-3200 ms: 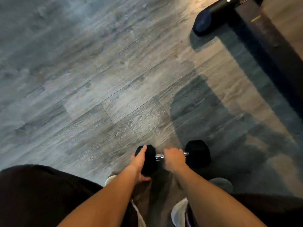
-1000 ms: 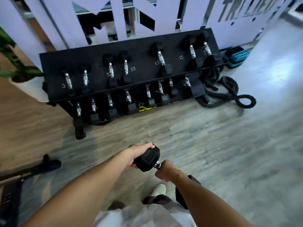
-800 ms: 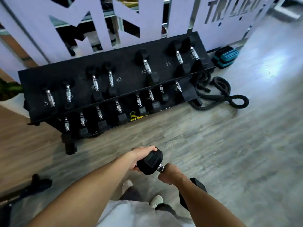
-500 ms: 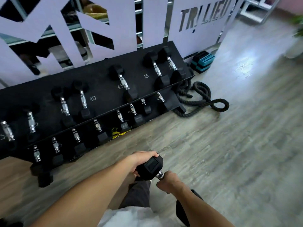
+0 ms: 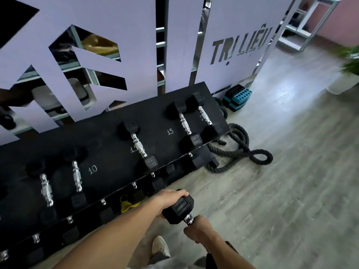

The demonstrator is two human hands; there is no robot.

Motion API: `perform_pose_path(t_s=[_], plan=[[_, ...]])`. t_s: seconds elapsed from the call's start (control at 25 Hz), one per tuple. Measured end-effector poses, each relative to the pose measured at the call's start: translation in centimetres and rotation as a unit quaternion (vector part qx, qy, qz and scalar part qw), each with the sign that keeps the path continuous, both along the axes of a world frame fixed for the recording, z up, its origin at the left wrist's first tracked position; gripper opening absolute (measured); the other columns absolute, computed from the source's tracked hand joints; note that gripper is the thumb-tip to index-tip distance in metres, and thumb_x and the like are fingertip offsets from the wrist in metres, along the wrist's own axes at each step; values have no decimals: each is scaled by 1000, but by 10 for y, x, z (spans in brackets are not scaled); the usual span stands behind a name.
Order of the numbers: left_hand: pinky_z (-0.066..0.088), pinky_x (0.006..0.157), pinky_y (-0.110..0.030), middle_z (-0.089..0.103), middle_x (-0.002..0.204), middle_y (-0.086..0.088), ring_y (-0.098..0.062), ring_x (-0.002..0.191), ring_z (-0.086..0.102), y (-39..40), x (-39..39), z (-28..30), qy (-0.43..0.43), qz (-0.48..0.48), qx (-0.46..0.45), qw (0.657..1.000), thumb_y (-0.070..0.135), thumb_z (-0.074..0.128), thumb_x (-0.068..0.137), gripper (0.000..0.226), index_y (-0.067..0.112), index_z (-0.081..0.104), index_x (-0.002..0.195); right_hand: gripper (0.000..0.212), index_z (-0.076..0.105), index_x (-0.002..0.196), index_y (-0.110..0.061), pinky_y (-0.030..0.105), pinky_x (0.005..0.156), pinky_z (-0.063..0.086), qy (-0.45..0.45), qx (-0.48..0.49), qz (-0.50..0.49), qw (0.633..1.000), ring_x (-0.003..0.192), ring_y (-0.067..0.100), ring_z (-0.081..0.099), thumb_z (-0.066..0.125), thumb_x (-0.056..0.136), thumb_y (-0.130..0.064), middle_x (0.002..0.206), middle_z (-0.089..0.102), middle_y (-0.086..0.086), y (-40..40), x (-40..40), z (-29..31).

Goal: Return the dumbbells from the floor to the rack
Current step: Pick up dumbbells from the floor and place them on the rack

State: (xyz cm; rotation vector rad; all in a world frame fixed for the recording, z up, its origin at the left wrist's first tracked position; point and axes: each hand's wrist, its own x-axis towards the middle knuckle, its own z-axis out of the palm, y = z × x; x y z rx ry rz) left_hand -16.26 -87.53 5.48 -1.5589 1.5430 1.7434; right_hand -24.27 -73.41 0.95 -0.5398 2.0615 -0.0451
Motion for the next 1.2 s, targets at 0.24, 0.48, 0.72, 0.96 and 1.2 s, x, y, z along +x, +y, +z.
perform_pose_path(t_s=[0.24, 0.48, 0.72, 0.96, 1.2], plan=[[48, 106, -38, 59, 137, 2, -22, 122, 58, -122, -42, 4, 21, 59, -105, 992, 81, 61, 58, 84, 33, 65, 128, 16, 61, 83, -15, 23, 59, 53, 3, -9, 7, 1000, 69, 20, 69, 52, 74, -24, 80, 66, 3, -143, -51, 8], [49, 89, -33, 37, 129, 1, -22, 106, 56, -229, -84, 0, -29, 187, -188, 964, 86, 60, 58, 85, 38, 49, 127, 44, 69, 110, -11, 23, 70, 49, -31, -23, 5, 999, 100, 21, 71, 61, 76, -38, 107, 74, 2, -287, -97, -20], [50, 96, -34, 49, 127, 3, -16, 108, 57, -310, -84, -26, 1, 273, -193, 943, 73, 64, 67, 75, 40, 47, 133, 42, 71, 99, -12, 26, 68, 59, -47, -23, 25, 998, 76, 20, 72, 56, 70, -38, 90, 73, 4, -417, -142, -29], [56, 81, -30, 65, 94, 10, -7, 85, 67, -342, -70, -48, -13, 264, -139, 954, 55, 64, 81, 48, 36, 54, 125, 33, 72, 90, -14, 23, 57, 51, -68, -11, 17, 997, 68, 20, 69, 58, 69, -35, 85, 73, 4, -478, -139, -51], [48, 82, -23, 67, 97, 17, 0, 94, 63, -371, -72, -56, -6, 133, -120, 984, 54, 62, 83, 64, 32, 47, 141, 31, 67, 102, -6, 35, 71, 57, -131, -1, -130, 983, 81, 26, 69, 67, 78, -26, 92, 71, 10, -492, -127, -81]])
